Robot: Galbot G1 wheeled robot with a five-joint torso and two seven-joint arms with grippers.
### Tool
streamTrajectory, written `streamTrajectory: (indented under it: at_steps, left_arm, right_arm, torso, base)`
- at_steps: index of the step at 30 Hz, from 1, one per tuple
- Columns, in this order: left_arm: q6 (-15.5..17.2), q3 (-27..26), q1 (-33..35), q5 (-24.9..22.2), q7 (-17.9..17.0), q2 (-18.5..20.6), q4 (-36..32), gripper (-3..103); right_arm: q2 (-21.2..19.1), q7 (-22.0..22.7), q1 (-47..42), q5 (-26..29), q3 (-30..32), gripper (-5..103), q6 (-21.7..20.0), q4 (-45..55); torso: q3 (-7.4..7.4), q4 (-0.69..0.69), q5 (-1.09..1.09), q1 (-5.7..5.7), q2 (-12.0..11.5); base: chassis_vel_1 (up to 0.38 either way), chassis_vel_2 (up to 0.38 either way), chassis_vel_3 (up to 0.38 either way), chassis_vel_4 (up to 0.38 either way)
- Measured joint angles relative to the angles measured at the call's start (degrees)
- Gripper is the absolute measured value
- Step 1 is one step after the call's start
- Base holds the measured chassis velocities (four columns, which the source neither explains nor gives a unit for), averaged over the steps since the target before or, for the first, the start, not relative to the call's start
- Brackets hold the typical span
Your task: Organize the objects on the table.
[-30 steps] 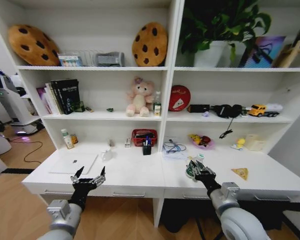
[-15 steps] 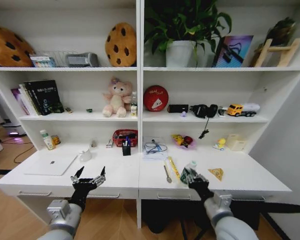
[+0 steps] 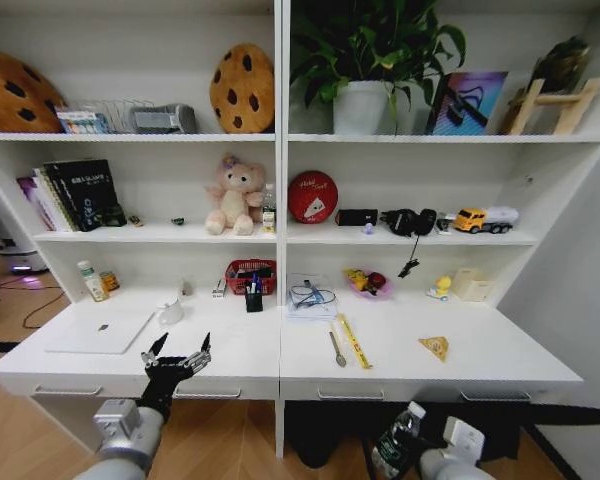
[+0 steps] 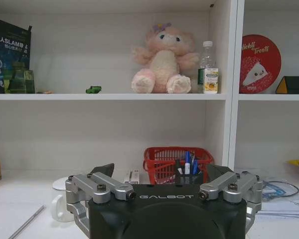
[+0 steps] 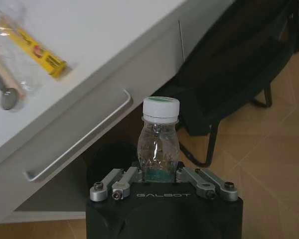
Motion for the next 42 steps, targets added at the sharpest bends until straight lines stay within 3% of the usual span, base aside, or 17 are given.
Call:
streamTrajectory:
  at_steps: [6,8,9,10,13,14,15,17,18,21,24,26,27,30,31,32,42]
  left_arm:
    - [0.0,0.0,0.0,0.0,0.0,0.0,0.0,100]
    - [0.0,0.0,0.0,0.0,0.0,0.0,0.0,100]
    - [0.0,0.0,0.0,0.0,0.0,0.0,0.0,100]
    - [0.0,0.0,0.0,0.0,0.0,0.0,0.0,100]
    - [0.0,0.0,0.0,0.0,0.0,0.0,0.0,100]
    - [0.0,0.0,0.0,0.0,0.0,0.0,0.0,100]
    - [0.0,0.0,0.0,0.0,0.0,0.0,0.0,100]
    - [0.0,0.0,0.0,0.0,-0.1,0.0,0.0,100]
    - [0.0,0.0,0.0,0.0,-0.1,0.0,0.0,100]
    - [0.0,0.0,0.0,0.0,0.0,0.0,0.0,100]
    - [0.0,0.0,0.0,0.0,-0.1,0.0,0.0,100]
    - [0.0,0.0,0.0,0.0,-0.1,0.0,0.0,100]
    - [0.0,0.0,0.0,0.0,-0.1,0.0,0.0,100]
    - [0.0,0.0,0.0,0.0,0.0,0.0,0.0,100]
    - [0.0,0.0,0.0,0.0,0.0,0.0,0.0,100]
    - [0.0,0.0,0.0,0.0,0.0,0.0,0.0,100]
    - [0.0,0.0,0.0,0.0,0.0,0.0,0.0,100]
  right_arm:
    - [5.1,-5.0,4.0,-1.2,-0.4,25,1.5,-11.7]
    - [8.8,-6.9,8.6,-1.8,-1.2,25,2.9,-22.9]
    - [11.6,-10.9,12.5,-2.6,-1.3,25,3.1,-33.0]
    - [11.6,-10.9,12.5,-2.6,-1.3,25,3.1,-33.0]
    - [15.7,-34.7,20.4,-18.5,0.2,25,3.7,-59.7]
    - [15.7,-34.7,20.4,-18.5,0.2,25,3.7,-59.7]
    - [15.9,-39.0,21.5,-20.9,0.5,25,4.1,-63.0]
    - [16.5,-53.8,26.0,-27.2,0.7,25,6.4,-75.7]
    - [16.5,-53.8,26.0,-27.2,0.7,25,6.4,-75.7]
    - [19.3,-67.6,30.8,-39.5,2.1,25,9.7,-86.3]
    - [19.6,-69.8,31.1,-42.7,2.0,25,10.8,-87.4]
    - [19.8,-79.4,31.5,-57.1,1.8,25,17.3,-89.9]
    - [19.8,-79.4,31.5,-57.1,1.8,25,17.3,-89.9]
    - [19.5,-83.5,31.6,-71.7,1.7,25,26.9,-90.2]
    - [19.5,-83.5,31.6,-71.7,1.7,25,26.9,-90.2]
    - [19.4,-83.5,32.0,-74.8,1.6,25,30.5,-90.6]
    - [19.3,-79.8,33.6,-80.3,1.9,25,42.2,-89.8]
  torso:
    - [0.01,-0.02,0.0,0.0,0.0]
    - [0.01,0.0,0.02,0.01,0.0]
    - [0.01,0.02,0.0,0.02,0.0]
    - [0.01,0.02,0.0,0.02,0.0]
    - [0.01,-0.02,0.0,0.02,0.0]
    - [0.01,-0.02,0.0,0.02,0.0]
    - [0.01,-0.01,-0.03,0.02,0.0]
    - [0.02,-0.01,0.0,0.02,0.0]
    - [0.02,-0.01,0.0,0.02,0.0]
    - [0.01,0.02,0.01,0.02,0.0]
    - [0.01,0.02,0.02,0.02,0.0]
    - [0.01,0.0,0.0,0.02,0.0]
    - [0.01,0.0,0.0,0.02,0.0]
    - [0.01,0.0,0.0,0.01,0.0]
    - [0.01,0.0,0.0,0.01,0.0]
    - [0.01,0.0,0.0,0.01,0.0]
    - [0.0,0.01,0.0,0.01,0.0]
  base:
    - [0.0,0.0,0.0,0.0]
    - [0.0,0.0,0.0,0.0]
    - [0.0,0.0,0.0,0.0]
    - [0.0,0.0,0.0,0.0]
    - [0.0,0.0,0.0,0.0]
    - [0.0,0.0,0.0,0.0]
    - [0.0,0.0,0.0,0.0]
    - [0.0,0.0,0.0,0.0]
    - [0.0,0.0,0.0,0.0]
    - [0.0,0.0,0.0,0.0]
    - [0.0,0.0,0.0,0.0]
    - [0.0,0.0,0.0,0.0]
    - [0.0,0.0,0.0,0.0]
    - [0.0,0.0,0.0,0.0]
    - [0.0,0.0,0.0,0.0]
    - [0.0,0.0,0.0,0.0]
    - [0.0,0.0,0.0,0.0]
